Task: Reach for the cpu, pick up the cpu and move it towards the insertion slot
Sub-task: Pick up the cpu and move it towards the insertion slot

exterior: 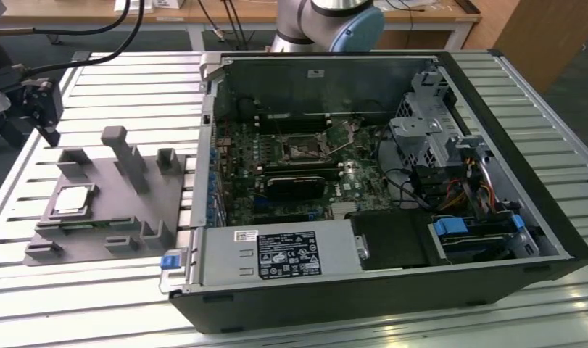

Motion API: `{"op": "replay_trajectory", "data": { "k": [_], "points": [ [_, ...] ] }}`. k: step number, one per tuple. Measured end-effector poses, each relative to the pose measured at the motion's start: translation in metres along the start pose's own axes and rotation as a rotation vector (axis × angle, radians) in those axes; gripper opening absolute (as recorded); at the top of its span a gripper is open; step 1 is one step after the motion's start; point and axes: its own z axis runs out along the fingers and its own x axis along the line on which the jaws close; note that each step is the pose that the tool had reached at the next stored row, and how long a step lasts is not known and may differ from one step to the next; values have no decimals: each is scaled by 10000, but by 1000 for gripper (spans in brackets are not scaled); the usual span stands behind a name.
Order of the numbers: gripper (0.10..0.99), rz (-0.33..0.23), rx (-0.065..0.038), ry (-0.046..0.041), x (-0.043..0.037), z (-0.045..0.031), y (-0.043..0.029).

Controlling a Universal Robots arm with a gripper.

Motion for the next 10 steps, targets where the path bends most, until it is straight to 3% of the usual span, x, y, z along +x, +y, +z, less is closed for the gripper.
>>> {"op": "replay_trajectory", "data": {
  "k": [10],
  "points": [
    [529,0,-9,0,1,92,-4]
  ]
}}
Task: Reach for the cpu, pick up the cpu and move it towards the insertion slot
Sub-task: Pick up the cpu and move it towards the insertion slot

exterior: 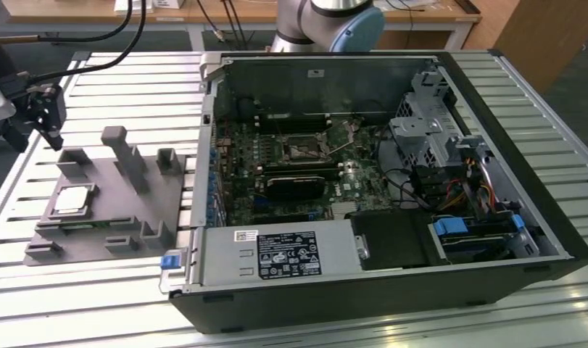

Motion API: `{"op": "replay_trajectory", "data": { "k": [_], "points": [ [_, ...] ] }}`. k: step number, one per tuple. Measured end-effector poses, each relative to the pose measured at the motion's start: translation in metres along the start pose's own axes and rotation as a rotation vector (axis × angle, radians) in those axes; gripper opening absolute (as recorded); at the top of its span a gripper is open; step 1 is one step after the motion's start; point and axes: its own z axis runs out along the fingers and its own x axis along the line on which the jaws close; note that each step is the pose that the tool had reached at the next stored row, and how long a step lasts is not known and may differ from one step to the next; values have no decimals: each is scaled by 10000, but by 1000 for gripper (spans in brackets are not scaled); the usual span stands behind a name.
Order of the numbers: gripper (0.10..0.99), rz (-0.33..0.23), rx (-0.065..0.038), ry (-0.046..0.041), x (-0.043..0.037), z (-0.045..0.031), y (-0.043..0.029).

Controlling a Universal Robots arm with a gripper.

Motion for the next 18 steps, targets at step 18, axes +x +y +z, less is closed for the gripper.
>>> {"op": "replay_trajectory", "data": {
  "k": [18],
  "points": [
    [529,0,-1,-1,12,187,-119]
  ]
}}
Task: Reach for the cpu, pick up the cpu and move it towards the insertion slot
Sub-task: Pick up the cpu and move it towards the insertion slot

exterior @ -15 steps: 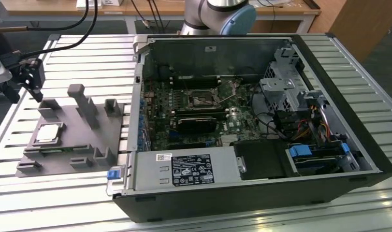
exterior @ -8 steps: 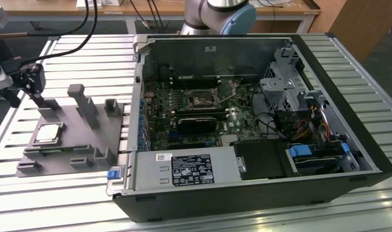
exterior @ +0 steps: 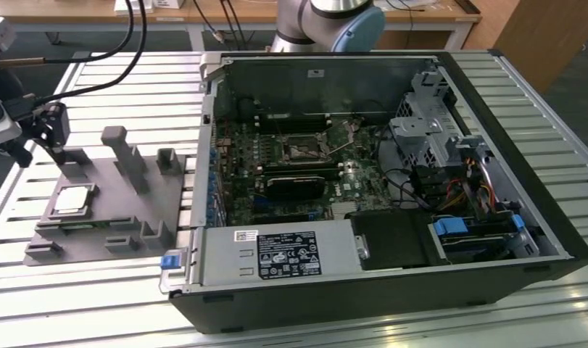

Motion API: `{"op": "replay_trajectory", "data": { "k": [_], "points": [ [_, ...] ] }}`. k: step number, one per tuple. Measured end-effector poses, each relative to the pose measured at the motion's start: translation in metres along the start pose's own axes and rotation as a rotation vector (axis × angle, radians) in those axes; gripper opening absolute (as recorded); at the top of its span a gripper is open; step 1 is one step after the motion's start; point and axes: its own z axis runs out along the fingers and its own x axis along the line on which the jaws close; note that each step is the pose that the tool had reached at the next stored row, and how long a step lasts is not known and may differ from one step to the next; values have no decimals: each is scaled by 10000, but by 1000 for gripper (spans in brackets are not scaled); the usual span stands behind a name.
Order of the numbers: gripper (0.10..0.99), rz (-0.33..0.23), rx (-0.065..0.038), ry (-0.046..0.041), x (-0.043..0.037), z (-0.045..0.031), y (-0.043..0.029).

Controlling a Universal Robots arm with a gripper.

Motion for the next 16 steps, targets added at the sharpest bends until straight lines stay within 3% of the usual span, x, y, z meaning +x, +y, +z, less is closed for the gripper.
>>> {"op": "replay_trajectory", "data": {
  "k": [16],
  "points": [
    [529,0,1,1,0,90,-24]
  ]
}}
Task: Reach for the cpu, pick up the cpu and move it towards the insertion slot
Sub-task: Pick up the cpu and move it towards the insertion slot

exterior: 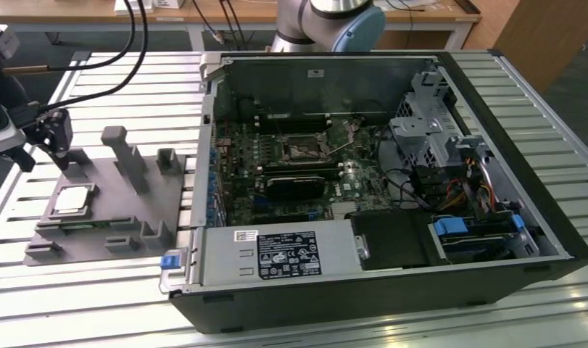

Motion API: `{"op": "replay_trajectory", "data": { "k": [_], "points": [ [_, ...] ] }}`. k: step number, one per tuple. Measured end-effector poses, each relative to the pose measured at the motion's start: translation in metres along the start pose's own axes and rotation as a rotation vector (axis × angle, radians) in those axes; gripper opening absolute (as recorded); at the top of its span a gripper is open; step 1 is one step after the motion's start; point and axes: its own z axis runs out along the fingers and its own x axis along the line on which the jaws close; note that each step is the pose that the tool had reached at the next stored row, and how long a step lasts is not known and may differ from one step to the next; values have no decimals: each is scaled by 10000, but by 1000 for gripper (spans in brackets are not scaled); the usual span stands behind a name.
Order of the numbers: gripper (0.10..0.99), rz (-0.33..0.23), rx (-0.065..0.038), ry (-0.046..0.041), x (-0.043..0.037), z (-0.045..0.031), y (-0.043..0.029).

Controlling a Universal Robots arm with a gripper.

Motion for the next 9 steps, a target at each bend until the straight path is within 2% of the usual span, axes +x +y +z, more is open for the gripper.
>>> {"op": "replay_trajectory", "data": {
  "k": [1,2,3,4,9],
  "points": [
    [545,-1,0,0,-1,11,-3],
    [600,-2,0,0,-1,24,-9],
    [600,-2,0,1,0,37,-15],
    [663,-2,0,2,0,52,-23],
    [663,-5,0,0,1,130,-49]
  ]
}}
